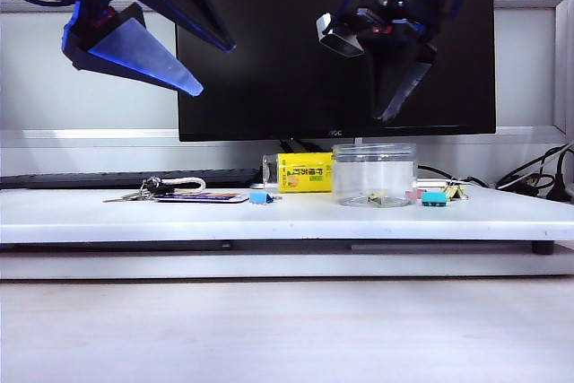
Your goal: Take the clips out of the round transparent plastic box and place them on the table.
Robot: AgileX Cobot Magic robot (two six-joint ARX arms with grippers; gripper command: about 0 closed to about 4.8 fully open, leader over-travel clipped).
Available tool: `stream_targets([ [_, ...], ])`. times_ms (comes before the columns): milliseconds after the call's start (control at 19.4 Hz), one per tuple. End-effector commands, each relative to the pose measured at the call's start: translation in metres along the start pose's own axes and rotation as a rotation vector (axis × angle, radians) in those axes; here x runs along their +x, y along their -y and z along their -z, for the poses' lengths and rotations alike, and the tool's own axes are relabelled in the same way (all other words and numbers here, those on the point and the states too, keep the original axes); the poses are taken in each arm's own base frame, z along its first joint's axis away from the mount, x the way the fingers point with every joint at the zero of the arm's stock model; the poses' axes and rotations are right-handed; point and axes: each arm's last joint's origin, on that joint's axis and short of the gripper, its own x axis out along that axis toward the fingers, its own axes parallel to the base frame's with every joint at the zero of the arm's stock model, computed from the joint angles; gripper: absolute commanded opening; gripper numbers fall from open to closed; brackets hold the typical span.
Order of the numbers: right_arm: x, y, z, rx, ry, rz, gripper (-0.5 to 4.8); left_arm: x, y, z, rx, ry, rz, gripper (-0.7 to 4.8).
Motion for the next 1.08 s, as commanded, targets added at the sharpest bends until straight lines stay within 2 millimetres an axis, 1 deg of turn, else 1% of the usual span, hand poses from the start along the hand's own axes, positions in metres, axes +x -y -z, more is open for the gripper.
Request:
stream_targets([
  [51,-0.033,-0.012,0.001,-0.049,0.142,-0.010,1.22,-0.001,0.002,-0.002,0.009,0.014,0.047,3.10],
  [154,-0.041,-0.015,0.003,-0.078,0.167,0.012,1.21,-0.001,0.002,-0.002,0.010,0.015,0.052,3.10],
  [206,-0.040,-0.013,0.002,-0.075,0.156,0.027,1.21,-0.001,0.002,-0.002,0.011,0.017,0.052,3.10],
  [360,-0.024,-0.007,-0.002,-0.086,0.110,0.054,1.21,-0.001,0.002,-0.002,0.011,0.019,0.051,3.10],
  [514,-0.011,0.001,-0.005,-0.088,0.054,0.129,1.21,-0.001,0.002,-0.002,0.011,0.018,0.051,3.10],
  [669,-0.006,0.003,-0.008,-0.117,0.062,0.143,1.21,-0.001,0.002,-0.004,0.022,0.037,0.050,3.10],
  [772,0.001,0.000,-0.013,-0.193,0.020,0.206,1.21,-0.001,0.002,-0.007,0.035,0.059,0.048,3.10],
  [823,0.004,-0.001,-0.014,-0.223,-0.001,0.224,1.21,-0.001,0.002,-0.008,0.043,0.072,0.041,3.10],
  [1029,0.023,0.003,-0.018,-0.229,-0.036,0.210,1.19,-0.002,-0.001,-0.021,0.054,0.189,-0.050,3.09],
  [1080,0.025,0.003,-0.019,-0.232,-0.037,0.210,1.17,-0.002,-0.001,-0.022,0.059,0.205,-0.050,3.09],
])
